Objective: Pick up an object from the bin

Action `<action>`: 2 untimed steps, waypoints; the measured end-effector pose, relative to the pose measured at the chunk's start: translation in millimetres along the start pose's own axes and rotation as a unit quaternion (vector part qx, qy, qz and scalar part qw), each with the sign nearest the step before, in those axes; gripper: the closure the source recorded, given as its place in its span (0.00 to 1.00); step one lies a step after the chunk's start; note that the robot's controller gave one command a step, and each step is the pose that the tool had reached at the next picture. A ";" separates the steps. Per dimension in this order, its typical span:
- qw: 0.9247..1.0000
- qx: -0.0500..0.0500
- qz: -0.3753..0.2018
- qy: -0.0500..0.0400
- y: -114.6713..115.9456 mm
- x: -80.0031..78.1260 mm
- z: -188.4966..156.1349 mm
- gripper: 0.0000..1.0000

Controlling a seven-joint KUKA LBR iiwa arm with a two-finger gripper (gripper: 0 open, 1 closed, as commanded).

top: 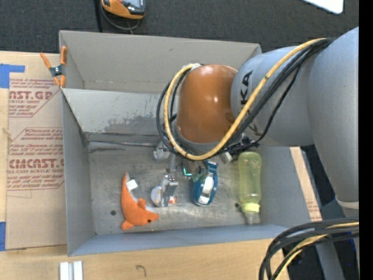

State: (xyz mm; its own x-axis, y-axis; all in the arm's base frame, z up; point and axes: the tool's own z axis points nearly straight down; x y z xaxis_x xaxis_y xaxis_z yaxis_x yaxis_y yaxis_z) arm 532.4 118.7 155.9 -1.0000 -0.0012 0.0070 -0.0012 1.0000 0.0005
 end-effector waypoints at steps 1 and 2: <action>1.000 0.000 0.000 -0.004 -0.4 -1.9 -4.2 0.00; 0.992 -0.002 -0.125 -0.007 -42.1 3.3 78.6 1.00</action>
Offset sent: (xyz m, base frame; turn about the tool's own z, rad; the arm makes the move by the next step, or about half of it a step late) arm -0.0073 -0.0465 -0.0859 -0.2493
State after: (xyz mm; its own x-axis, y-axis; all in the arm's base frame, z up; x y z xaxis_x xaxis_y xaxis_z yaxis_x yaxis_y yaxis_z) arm 528.5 76.7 77.3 -0.9682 -0.2499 -0.0080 -0.2499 0.9683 0.0047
